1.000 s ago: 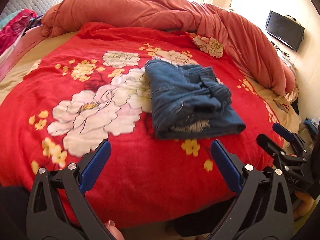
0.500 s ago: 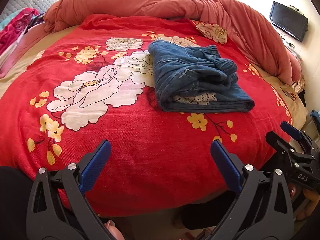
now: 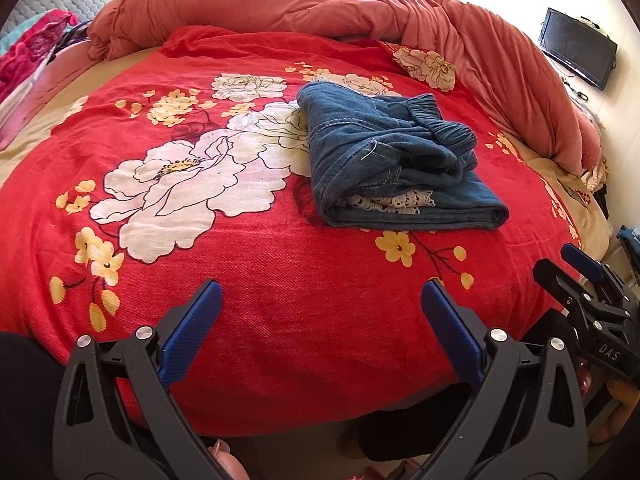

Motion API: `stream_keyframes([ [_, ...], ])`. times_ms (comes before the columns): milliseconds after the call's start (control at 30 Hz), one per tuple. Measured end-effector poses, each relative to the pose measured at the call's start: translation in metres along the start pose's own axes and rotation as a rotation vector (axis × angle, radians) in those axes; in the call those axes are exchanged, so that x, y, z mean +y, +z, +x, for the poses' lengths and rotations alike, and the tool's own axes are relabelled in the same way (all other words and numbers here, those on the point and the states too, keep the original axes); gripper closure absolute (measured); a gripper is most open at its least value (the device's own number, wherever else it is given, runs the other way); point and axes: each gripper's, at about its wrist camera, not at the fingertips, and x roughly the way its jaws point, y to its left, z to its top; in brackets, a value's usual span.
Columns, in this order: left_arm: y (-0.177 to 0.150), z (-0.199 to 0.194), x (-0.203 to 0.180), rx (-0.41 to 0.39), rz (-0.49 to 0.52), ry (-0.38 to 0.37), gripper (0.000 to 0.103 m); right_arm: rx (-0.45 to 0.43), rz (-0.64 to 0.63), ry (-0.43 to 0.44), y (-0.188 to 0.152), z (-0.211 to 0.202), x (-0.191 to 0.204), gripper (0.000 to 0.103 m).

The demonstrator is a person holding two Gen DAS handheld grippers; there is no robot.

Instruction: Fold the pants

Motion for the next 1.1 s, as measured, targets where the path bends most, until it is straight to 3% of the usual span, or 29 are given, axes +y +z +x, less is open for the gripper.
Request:
stream_keyframes([
  [1100,0.0019,-0.0046,0.0006,0.0,-0.013,0.009,0.009,0.001,-0.001,-0.01,0.0027,-0.0012,0.0025,0.006],
])
